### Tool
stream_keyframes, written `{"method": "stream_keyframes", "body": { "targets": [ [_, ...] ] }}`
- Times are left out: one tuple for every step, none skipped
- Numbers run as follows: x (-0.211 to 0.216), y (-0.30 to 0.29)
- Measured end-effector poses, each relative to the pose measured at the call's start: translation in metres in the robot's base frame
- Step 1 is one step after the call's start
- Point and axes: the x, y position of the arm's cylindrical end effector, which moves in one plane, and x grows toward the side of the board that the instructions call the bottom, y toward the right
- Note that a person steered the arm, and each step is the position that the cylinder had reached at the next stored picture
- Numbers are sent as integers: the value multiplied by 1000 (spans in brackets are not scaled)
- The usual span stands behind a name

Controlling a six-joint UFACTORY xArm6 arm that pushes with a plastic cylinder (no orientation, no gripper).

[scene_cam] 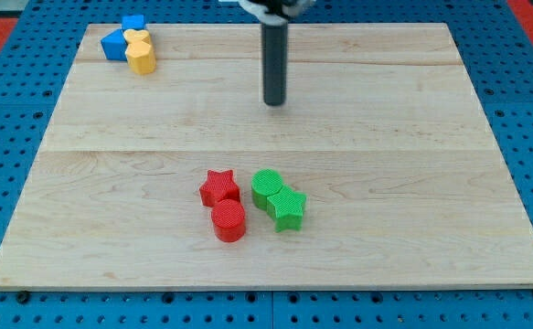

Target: Push green blocks to the top left of the board

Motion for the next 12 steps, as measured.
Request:
{"method": "stream_keyframes", "body": {
  "targets": [
    [76,38],
    [136,96],
    [175,85],
    [184,46],
    [146,25],
    [117,-16],
    [121,18],
    [138,20],
    [140,-17],
    [121,-55],
    [87,-87],
    [71,-107]
  ]
}}
